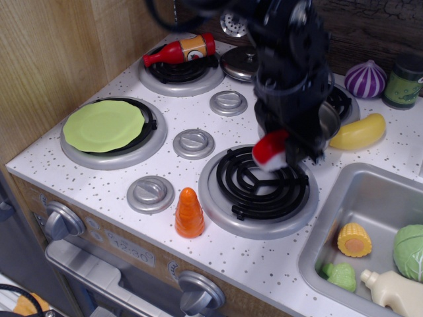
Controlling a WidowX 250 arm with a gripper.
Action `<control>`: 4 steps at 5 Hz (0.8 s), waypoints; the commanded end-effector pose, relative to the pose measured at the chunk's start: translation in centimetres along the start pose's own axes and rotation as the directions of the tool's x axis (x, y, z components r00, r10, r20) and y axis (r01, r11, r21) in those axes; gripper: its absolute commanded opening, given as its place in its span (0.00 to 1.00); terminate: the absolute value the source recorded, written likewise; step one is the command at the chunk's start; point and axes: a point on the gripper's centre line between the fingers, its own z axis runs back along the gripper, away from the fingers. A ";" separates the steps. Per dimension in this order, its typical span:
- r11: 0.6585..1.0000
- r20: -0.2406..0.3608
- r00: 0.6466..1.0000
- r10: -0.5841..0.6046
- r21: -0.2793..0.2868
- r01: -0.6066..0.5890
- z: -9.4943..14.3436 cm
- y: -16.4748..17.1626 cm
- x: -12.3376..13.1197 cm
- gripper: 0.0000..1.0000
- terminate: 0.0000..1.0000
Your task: Take sushi out of pan
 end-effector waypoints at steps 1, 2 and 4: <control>0.998 0.085 0.995 0.053 0.027 -0.055 0.1 -0.5 -0.3 1.00 0.00; 0.993 0.171 0.982 0.076 -0.100 -0.060 -0.9 0.3 -0.1 1.00 0.00; 0.993 0.171 0.982 0.076 -0.100 -0.060 -0.9 0.3 -0.1 1.00 1.00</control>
